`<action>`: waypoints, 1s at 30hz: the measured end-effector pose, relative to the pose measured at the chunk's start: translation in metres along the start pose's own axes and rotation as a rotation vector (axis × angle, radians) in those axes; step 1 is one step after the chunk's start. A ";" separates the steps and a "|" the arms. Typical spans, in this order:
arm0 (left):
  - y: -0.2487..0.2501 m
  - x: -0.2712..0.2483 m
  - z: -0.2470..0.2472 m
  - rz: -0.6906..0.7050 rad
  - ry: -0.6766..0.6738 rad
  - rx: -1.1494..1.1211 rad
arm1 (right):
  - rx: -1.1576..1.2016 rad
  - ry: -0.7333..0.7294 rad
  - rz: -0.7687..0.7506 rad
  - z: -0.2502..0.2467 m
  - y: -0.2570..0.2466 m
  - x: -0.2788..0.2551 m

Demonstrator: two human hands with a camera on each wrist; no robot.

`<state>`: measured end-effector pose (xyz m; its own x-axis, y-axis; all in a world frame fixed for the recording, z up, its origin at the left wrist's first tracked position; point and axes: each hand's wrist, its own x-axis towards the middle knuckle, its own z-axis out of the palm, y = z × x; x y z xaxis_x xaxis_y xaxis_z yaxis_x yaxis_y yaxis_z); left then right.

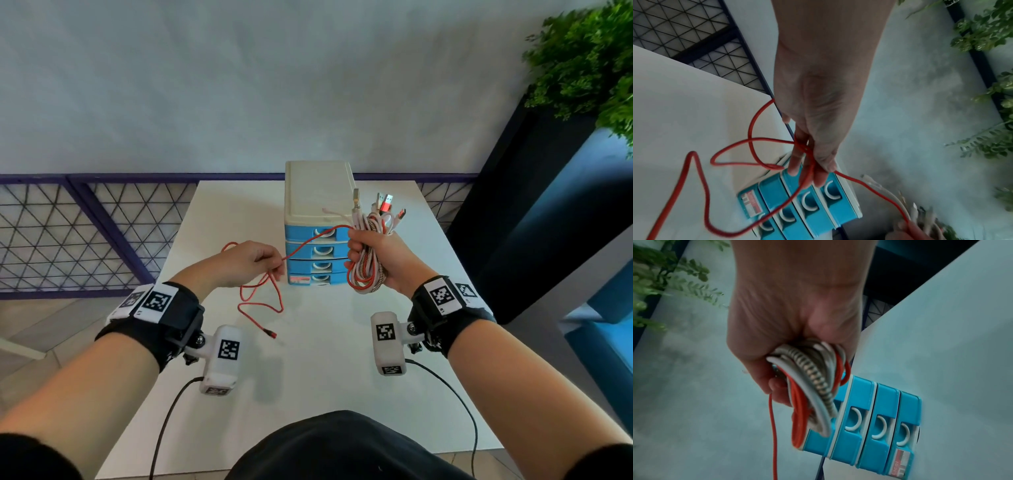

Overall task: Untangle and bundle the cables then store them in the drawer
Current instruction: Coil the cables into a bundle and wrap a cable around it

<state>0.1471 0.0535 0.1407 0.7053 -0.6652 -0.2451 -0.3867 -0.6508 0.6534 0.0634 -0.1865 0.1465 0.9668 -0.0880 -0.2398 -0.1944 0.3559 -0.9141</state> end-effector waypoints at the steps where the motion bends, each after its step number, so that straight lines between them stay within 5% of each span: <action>1: 0.000 0.000 0.002 0.005 -0.020 0.024 | -0.012 -0.005 0.004 0.001 0.001 0.000; 7: 0.025 0.013 0.019 0.058 0.079 -0.146 | -0.092 -0.022 -0.005 0.016 0.004 0.004; 11: -0.005 0.010 0.032 -0.076 0.068 0.189 | 0.004 0.067 -0.101 0.013 -0.007 0.006; 20: -0.075 -0.011 0.068 -0.269 -0.209 0.177 | 0.216 0.054 -0.165 0.012 -0.038 0.008; 23: -0.049 -0.009 0.058 -0.211 -0.190 0.131 | 0.121 -0.002 -0.103 0.013 -0.034 0.003; 25: -0.020 -0.008 0.044 -0.301 -0.208 0.126 | 0.054 -0.027 -0.059 0.014 -0.028 0.001; 27: 0.003 -0.004 0.029 -0.420 -0.237 0.250 | 0.008 -0.069 -0.021 0.015 -0.022 -0.001; 30: 0.021 0.003 0.010 -0.414 -0.144 0.481 | -0.019 -0.140 0.030 0.017 -0.018 -0.002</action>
<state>0.1350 0.0340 0.1471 0.7792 -0.3448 -0.5234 -0.3464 -0.9329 0.0989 0.0678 -0.1772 0.1691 0.9740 0.0538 -0.2201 -0.2251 0.3389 -0.9135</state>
